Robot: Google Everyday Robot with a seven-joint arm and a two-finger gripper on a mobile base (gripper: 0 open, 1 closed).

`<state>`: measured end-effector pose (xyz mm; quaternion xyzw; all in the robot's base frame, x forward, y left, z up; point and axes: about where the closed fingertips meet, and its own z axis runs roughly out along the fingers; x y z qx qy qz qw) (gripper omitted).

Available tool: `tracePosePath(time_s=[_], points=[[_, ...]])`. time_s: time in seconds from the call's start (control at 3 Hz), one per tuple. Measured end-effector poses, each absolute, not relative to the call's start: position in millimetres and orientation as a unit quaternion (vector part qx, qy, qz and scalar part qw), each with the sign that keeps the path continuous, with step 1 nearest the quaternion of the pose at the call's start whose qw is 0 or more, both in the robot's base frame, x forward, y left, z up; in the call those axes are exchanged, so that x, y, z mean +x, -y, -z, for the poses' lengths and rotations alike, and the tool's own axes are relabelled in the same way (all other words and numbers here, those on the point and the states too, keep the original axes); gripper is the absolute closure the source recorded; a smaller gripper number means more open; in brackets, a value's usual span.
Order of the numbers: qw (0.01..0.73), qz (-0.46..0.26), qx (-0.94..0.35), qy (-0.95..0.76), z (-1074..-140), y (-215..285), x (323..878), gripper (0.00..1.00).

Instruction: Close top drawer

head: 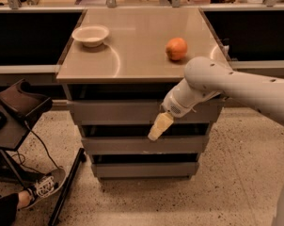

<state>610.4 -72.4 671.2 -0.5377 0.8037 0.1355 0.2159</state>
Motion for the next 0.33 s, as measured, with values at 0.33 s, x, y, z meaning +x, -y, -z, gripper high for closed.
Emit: tracePosePath(time_s=[0.33], points=[[0.216, -0.135, -0.538, -0.804, -671.2, 72.4, 610.4, 0.00]])
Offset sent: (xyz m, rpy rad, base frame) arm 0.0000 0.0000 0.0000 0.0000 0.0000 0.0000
